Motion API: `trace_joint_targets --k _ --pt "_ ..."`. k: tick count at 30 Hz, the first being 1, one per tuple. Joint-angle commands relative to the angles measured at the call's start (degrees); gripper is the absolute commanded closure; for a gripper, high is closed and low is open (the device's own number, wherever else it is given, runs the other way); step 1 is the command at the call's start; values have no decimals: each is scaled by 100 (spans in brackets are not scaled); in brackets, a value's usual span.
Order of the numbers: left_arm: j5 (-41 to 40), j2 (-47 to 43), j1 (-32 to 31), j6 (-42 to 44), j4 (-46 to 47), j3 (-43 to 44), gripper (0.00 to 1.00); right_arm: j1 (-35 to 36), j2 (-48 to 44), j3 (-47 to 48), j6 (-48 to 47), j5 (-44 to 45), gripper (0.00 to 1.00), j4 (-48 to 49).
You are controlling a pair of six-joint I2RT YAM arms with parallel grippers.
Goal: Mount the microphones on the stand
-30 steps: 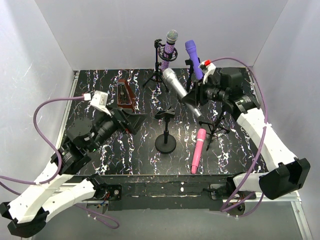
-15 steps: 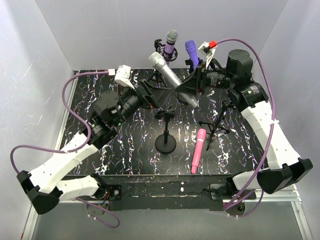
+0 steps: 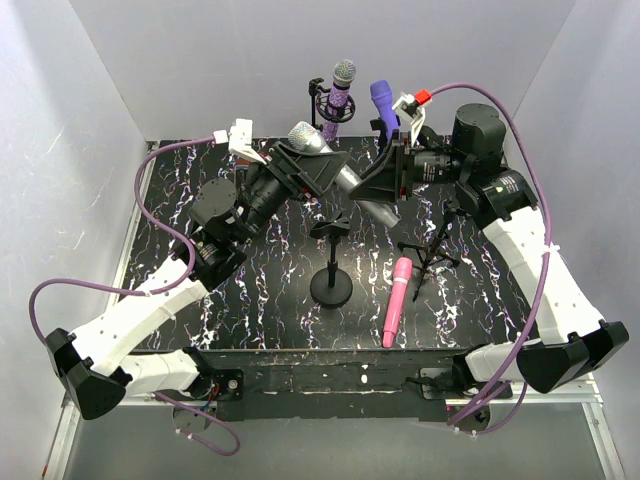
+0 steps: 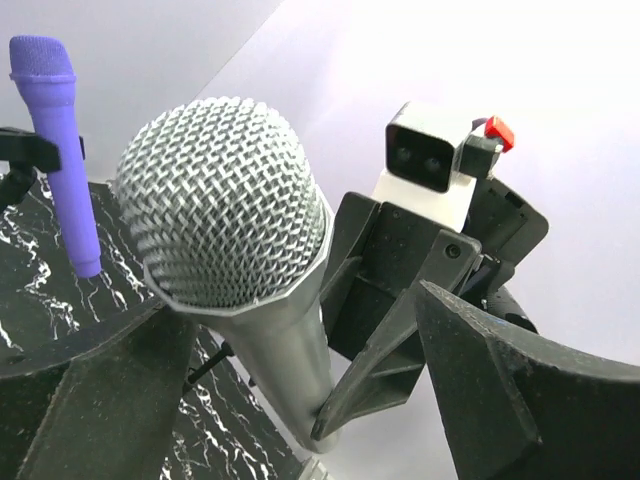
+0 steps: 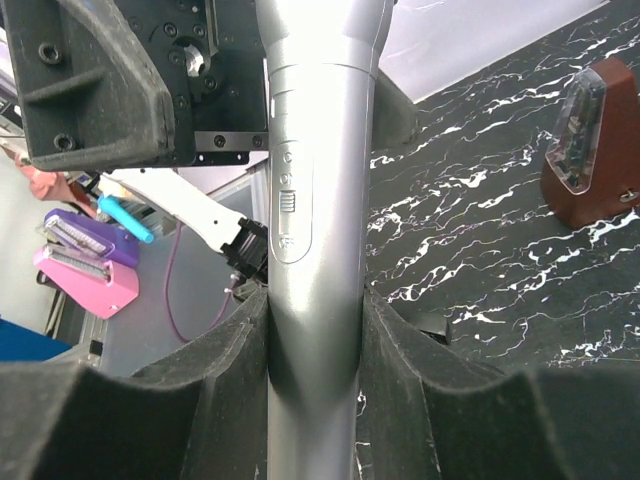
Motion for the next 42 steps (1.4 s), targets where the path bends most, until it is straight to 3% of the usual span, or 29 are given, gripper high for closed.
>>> trace_joint_targets --k 1,3,7,11,13,15,18,20,26,30,38,42 --pt "-10 -10 -6 -233 276 101 15 54 -181 -36 44 -307 95 258" --pt "104 69 -6 -285 250 136 20 89 -181 -36 9 -360 95 249" --pt "201 122 -15 -338 267 101 44 106 -225 -80 -62 -413 94 188" --pt "324 96 -6 -216 249 92 76 115 -286 -133 -184 -431 91 65" --pt "525 43 -15 -93 223 75 92 107 -321 -142 -307 -439 86 -58" --pt "579 -36 -6 30 214 40 100 115 -313 -116 -553 -562 74 -233" --pt "702 -194 3 250 144 74 100 107 -321 86 -1167 -948 49 -654" --pt "790 -334 3 390 83 153 100 72 -321 288 -1963 -1290 21 -1093" --pt "957 -862 -6 795 -303 583 100 -297 -409 895 -3681 -1819 14 -2667" --pt "1106 -1125 3 1137 -917 1067 100 -578 -523 1009 -4533 -1706 12 -3423" --pt "1230 -1618 3 2244 -3395 1937 100 -772 -717 641 -5939 -1222 5 -4381" --pt "1212 -1715 3 2746 -4573 2289 100 -764 -796 334 -7607 -1485 2 -5383"
